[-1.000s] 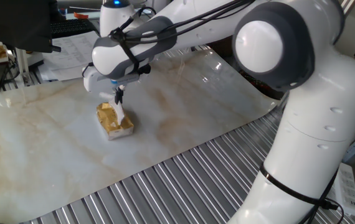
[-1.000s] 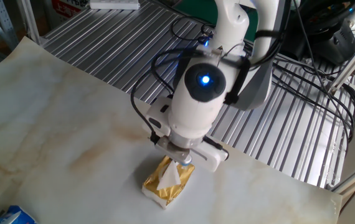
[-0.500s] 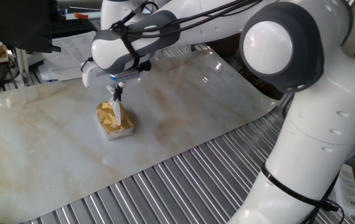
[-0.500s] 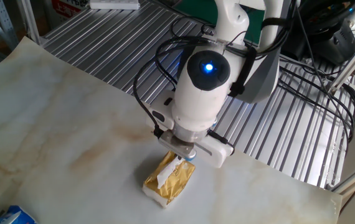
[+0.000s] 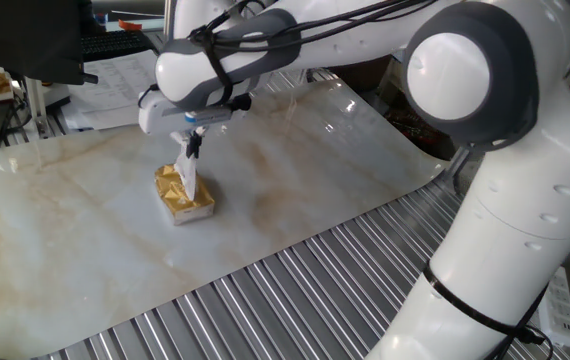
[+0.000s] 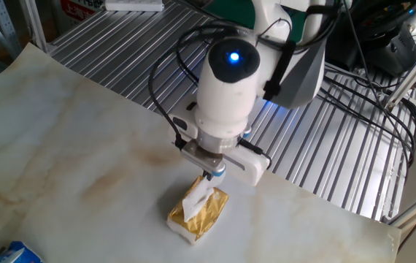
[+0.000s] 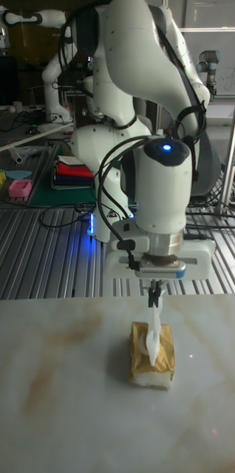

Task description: Pull out a napkin

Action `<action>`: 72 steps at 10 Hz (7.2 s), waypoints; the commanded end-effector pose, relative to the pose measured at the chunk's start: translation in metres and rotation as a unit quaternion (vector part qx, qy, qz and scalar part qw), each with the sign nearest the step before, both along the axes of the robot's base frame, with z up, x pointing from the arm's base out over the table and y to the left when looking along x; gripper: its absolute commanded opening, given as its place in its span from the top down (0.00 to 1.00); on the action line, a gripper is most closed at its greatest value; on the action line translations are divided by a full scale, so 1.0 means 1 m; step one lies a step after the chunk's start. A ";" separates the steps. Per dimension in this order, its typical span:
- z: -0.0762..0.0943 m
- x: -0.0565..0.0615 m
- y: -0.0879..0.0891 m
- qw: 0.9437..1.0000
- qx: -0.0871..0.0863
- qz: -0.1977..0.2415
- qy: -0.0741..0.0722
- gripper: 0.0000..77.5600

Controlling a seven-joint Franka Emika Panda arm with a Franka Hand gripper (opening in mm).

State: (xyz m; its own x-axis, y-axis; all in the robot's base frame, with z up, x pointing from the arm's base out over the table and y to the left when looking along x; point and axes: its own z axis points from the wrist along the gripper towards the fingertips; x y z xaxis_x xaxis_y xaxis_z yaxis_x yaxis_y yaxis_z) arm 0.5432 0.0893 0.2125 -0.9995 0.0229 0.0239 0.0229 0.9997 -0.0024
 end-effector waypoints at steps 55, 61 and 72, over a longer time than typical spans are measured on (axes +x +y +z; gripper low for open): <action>0.012 0.036 -0.200 0.999 -0.016 0.044 -0.013 0.00; 0.012 0.036 -0.200 0.999 -0.016 0.044 -0.013 0.00; 0.012 0.036 -0.200 0.998 -0.022 0.065 -0.001 0.00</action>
State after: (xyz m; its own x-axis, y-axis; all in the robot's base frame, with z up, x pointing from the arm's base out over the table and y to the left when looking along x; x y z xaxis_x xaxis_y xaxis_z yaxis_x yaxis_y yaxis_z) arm 0.5780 -0.1100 0.2229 -0.9943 -0.1040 0.0231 -0.1050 0.9935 -0.0447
